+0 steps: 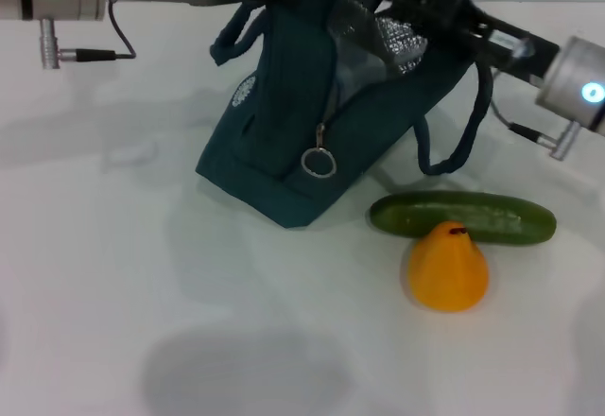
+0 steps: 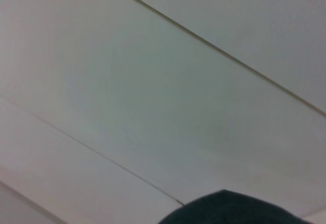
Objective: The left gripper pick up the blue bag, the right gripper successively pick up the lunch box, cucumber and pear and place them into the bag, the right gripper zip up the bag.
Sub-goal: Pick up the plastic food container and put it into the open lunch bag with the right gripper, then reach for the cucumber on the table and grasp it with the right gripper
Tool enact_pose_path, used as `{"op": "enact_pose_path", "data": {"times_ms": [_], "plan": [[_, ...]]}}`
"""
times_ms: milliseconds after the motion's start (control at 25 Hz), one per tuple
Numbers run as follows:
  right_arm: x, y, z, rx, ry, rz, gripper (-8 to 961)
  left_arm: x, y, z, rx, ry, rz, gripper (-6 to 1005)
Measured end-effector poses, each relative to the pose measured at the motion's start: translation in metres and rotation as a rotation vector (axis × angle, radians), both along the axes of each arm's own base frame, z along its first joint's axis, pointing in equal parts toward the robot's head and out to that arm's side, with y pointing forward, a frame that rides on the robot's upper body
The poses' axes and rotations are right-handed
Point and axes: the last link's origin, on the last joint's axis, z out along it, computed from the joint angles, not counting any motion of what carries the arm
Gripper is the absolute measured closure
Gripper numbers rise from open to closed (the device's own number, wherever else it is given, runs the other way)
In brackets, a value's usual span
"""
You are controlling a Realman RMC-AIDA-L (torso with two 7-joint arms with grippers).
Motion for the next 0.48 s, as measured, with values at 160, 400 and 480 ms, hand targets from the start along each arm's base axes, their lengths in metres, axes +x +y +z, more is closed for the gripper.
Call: {"op": "enact_pose_path", "data": {"times_ms": [160, 400, 480], "plan": [[0.009, -0.010, 0.014, 0.065, -0.007, 0.077, 311, -0.001, 0.002, 0.001, 0.016, 0.005, 0.009, 937], [0.021, -0.036, 0.043, 0.238, -0.064, 0.302, 310, -0.005, 0.002, 0.001, 0.021, 0.006, 0.020, 937], [0.029, -0.042, 0.054, 0.290, -0.079, 0.326, 311, -0.006, 0.002, 0.001, 0.020, 0.006, 0.025, 937]]}}
